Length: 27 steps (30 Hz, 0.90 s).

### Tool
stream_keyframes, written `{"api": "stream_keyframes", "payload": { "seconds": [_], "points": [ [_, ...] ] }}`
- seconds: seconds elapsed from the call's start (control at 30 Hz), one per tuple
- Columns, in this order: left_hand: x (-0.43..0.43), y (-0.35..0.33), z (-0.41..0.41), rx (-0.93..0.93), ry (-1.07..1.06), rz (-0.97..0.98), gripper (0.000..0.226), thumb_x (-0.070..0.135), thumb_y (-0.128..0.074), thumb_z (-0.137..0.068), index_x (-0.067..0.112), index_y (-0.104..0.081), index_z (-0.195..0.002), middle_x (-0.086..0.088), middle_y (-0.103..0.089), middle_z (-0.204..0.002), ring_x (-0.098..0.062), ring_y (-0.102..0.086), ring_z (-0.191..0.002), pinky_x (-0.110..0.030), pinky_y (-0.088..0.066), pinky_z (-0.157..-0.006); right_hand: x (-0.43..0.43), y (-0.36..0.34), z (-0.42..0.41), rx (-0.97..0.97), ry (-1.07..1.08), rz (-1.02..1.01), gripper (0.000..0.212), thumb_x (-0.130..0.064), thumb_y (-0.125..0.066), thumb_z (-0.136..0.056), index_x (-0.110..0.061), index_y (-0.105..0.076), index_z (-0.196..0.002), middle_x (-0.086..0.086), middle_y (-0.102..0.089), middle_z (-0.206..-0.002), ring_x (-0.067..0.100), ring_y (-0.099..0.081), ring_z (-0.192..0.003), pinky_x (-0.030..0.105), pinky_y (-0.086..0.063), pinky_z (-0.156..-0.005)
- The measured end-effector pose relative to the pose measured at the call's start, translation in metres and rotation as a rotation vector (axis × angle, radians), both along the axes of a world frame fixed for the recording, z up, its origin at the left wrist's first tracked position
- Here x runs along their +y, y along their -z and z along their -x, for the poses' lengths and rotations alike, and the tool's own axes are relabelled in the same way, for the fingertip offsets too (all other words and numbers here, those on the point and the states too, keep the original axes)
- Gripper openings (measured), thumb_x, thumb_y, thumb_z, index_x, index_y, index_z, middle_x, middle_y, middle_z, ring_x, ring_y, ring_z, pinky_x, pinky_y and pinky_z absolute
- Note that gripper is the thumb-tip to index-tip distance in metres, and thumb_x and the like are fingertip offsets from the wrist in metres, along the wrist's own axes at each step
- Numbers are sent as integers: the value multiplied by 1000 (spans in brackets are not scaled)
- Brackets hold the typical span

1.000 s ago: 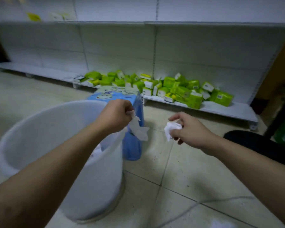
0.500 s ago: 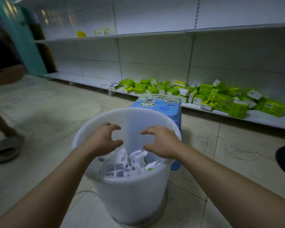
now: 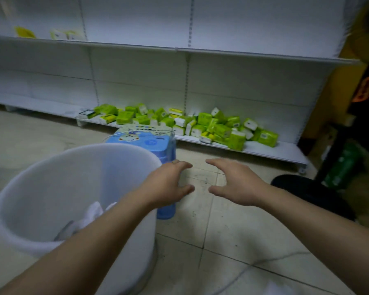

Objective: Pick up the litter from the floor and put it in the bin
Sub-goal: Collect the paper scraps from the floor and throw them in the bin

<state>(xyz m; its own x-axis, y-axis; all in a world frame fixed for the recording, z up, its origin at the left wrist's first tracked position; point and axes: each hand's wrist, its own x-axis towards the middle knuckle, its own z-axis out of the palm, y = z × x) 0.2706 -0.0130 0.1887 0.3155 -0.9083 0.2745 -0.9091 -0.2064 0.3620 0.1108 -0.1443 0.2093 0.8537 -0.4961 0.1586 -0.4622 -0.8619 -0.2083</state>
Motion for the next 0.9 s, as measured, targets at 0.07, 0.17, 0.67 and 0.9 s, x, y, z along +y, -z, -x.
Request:
{"api": "stream_keyframes", "payload": {
  "seconds": [0.07, 0.17, 0.67, 0.9],
  "points": [
    [-18, 4, 21, -22, 62, -31, 62, 46, -64, -82, 27, -42, -137, 1, -49, -139, -17, -46, -126, -30, -37, -103, -21, 4, 40, 59, 48, 11, 79, -49, -66, -76, -33, -30, -145, -5, -37, -152, 18, -36, -138, 39, -32, -113],
    [-43, 18, 59, -55, 138, -145, 64, 47, -63, -82, 24, -40, -138, -2, -49, -140, -20, -47, -126, -39, -42, -102, -47, 22, 98, 141, 126, -68, 80, -50, -66, -78, -33, -27, -146, -4, -35, -153, 19, -35, -137, 36, -32, -112],
    [-132, 202, 245, 99, 237, -594, 61, 38, -66, -82, 24, -41, -136, -6, -51, -136, -25, -51, -119, -37, -46, -96, -78, 230, 305, 337, 334, -613, 71, -45, -71, -76, -24, -44, -138, 3, -52, -139, 19, -54, -118, 25, -42, -89],
    [-105, 303, 302, 223, 19, -708, 77, 45, -64, -80, 20, -26, -141, -9, -48, -132, -27, -50, -118, -41, -49, -93, -36, 308, 327, 357, 372, -561, 80, -59, -67, -70, -32, -38, -140, -1, -44, -143, 23, -46, -125, 35, -39, -99]
  ]
}}
